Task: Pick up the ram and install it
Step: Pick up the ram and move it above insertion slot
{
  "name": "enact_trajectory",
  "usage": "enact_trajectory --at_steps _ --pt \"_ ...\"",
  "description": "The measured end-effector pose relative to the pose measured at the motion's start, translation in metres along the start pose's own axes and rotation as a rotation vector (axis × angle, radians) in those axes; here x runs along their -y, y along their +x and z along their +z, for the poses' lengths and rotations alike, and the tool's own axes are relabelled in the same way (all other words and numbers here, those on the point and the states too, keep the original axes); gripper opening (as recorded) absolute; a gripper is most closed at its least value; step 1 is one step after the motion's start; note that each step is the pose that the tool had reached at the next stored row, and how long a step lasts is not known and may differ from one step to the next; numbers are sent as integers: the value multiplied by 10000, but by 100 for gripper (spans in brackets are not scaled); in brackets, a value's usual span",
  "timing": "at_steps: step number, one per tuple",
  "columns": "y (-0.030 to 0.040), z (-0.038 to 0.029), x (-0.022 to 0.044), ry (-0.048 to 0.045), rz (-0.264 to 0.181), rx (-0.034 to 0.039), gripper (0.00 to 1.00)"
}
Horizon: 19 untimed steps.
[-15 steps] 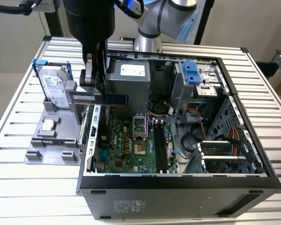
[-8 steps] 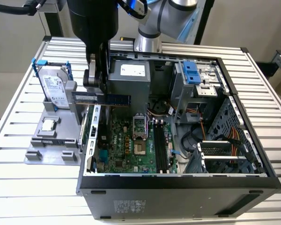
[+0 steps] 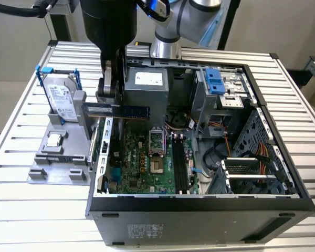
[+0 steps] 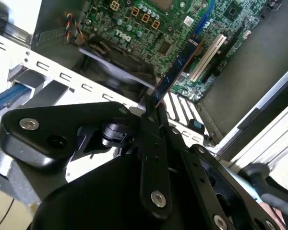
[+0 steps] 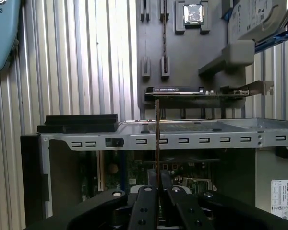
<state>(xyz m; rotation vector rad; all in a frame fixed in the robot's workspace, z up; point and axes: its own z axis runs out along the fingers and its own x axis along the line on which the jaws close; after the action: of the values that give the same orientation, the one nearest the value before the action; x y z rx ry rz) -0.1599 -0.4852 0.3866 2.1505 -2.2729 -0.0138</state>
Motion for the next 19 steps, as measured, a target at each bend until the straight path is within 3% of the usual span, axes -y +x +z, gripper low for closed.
enact_trajectory --at_steps 19 --pt "-7 -2 133 0 0 0 0"
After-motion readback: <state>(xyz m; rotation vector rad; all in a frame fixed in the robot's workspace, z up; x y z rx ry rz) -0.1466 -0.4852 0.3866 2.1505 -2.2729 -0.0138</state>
